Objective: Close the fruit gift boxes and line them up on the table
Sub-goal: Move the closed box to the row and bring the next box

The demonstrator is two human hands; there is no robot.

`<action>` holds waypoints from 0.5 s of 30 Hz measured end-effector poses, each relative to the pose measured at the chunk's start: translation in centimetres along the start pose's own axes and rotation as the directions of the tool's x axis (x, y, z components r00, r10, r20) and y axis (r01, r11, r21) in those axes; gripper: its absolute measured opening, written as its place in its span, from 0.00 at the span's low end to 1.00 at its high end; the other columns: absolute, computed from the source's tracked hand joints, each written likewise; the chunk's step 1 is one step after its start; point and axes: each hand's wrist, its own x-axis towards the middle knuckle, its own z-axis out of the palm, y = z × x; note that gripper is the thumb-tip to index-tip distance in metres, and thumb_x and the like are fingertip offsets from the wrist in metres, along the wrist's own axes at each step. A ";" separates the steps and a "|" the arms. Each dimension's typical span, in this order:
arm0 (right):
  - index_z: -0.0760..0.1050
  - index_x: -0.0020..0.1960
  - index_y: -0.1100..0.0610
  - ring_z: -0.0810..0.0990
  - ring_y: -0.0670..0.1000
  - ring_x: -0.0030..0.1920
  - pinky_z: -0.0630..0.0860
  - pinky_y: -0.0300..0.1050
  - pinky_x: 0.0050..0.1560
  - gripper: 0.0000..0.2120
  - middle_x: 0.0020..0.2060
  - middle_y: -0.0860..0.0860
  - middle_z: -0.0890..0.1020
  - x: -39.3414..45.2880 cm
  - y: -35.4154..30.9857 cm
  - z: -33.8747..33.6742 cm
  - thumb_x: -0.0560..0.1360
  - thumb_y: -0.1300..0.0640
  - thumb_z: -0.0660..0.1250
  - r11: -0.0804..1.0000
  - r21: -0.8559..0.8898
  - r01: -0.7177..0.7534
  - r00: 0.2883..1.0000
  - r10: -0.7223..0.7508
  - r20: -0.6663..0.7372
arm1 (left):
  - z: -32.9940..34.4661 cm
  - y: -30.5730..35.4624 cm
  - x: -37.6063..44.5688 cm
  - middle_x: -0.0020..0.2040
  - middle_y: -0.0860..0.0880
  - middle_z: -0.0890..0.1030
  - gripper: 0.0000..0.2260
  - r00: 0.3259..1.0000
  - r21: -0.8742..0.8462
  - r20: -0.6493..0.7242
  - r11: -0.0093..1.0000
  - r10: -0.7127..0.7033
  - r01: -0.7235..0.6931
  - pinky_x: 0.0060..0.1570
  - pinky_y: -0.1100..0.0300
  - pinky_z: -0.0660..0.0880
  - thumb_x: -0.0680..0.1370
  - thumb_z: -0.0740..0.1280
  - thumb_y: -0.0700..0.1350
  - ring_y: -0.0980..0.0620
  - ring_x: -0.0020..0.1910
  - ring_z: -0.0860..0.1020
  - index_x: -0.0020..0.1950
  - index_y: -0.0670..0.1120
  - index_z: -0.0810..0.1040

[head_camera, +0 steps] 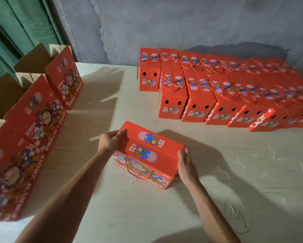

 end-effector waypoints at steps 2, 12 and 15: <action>0.70 0.68 0.45 0.82 0.57 0.59 0.76 0.49 0.56 0.19 0.59 0.51 0.84 -0.2 0.0 -0.1 0.83 0.37 0.55 0.999 0.001 0.033 0.999 -0.033 0.007 | 0.6 0.1 -0.9 0.48 0.53 0.88 0.17 0.995 -0.039 -0.091 0.998 -0.044 0.040 0.47 0.57 0.77 0.74 0.72 0.63 0.48 0.49 0.84 0.53 0.53 0.87; 0.72 0.42 0.57 0.81 0.62 0.44 0.72 0.52 0.43 0.22 0.38 0.55 0.83 0.3 -0.7 0.6 0.80 0.39 0.65 0.956 -0.211 0.203 0.950 -0.245 -0.196 | 8.9 -1.2 -15.3 0.72 0.52 0.74 0.24 0.997 -0.430 -0.079 0.903 -0.024 -0.012 0.72 0.43 0.69 0.84 0.62 0.54 0.50 0.70 0.73 0.78 0.55 0.59; 0.67 0.34 0.57 0.74 0.58 0.37 0.70 0.53 0.40 0.29 0.29 0.48 0.77 0.8 -0.9 -0.3 0.78 0.33 0.64 0.938 -0.252 0.240 0.960 -0.267 -0.081 | 7.6 -0.9 -13.7 0.71 0.53 0.76 0.18 0.994 -0.417 -0.109 0.908 -0.007 -0.040 0.71 0.44 0.70 0.86 0.60 0.50 0.53 0.69 0.75 0.75 0.59 0.62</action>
